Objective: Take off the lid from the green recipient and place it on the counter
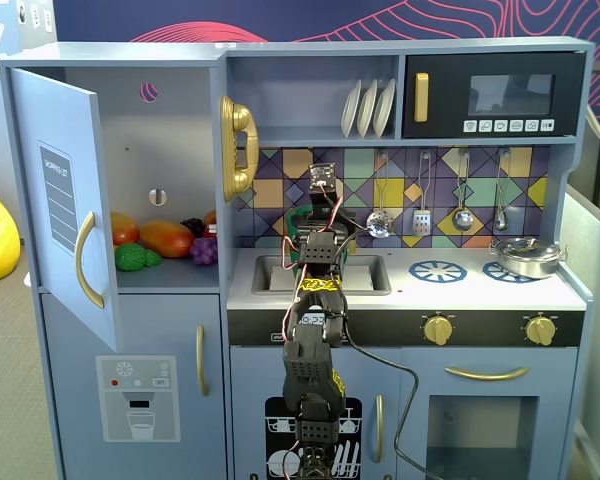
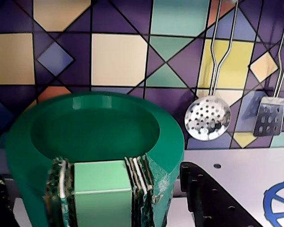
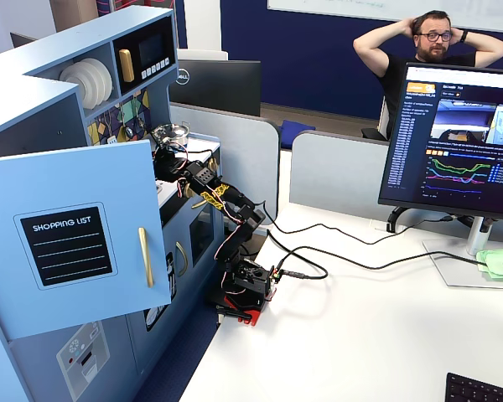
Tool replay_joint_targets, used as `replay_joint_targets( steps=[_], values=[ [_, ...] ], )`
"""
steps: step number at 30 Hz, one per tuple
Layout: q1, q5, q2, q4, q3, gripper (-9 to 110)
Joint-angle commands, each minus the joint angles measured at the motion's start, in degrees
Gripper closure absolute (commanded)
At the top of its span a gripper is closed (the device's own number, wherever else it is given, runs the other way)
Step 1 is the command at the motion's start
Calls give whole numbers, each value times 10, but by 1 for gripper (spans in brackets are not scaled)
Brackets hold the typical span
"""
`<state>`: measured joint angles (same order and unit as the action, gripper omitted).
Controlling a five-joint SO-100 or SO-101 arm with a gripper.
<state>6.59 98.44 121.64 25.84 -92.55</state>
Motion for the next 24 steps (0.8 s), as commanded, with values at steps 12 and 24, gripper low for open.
replay_joint_targets(
  steps=[12,24],
  values=[
    [-29,4,-19,-10,59,73],
    [-48,-13,-19,-49,51,102]
  ],
)
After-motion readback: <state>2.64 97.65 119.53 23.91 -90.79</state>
